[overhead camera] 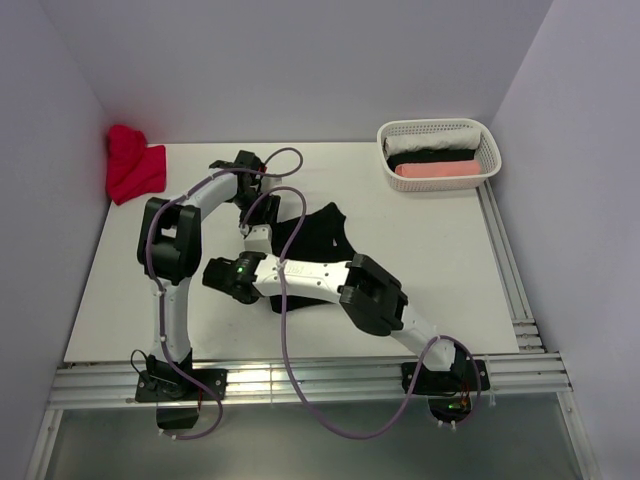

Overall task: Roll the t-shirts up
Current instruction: Roll the tshirt

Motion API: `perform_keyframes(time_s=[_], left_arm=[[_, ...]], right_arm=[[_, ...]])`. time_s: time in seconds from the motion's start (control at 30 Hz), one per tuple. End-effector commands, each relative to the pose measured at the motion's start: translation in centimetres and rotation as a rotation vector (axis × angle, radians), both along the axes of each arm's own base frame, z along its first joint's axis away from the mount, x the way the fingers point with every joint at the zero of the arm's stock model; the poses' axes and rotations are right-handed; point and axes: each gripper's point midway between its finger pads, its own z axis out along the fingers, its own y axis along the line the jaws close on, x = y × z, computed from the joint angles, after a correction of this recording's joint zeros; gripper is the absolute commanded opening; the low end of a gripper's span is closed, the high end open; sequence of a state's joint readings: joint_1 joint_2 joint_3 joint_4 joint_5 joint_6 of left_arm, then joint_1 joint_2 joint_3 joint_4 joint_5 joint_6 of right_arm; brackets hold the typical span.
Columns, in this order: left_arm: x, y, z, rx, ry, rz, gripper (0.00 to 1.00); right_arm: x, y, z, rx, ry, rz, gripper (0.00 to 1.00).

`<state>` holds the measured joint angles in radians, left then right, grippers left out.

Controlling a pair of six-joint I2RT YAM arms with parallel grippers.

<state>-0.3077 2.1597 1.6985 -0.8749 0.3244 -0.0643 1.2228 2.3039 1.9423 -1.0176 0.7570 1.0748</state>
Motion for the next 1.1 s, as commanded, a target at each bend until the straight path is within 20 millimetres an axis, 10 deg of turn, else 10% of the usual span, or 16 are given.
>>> perform_keyframes(time_s=[0.0,0.6,1.07], left_arm=[[2.3,0.6,-0.4,0.044,-0.078,0.0,0.55],[2.1,-0.3,0.8,-0.004,-0.078,-0.034,0.63],[4.4,0.5,10.6,-0.191,-0.228,-0.09,0.75]], right_arm=[[-0.5,-1.8,-0.2,-0.139,-0.002,0.014,0.56],[-2.2,-2.2,-4.4,-0.184,0.115,0.052,0.42],[-2.1,3.1,-0.7,0.607,0.202,0.17,0.34]])
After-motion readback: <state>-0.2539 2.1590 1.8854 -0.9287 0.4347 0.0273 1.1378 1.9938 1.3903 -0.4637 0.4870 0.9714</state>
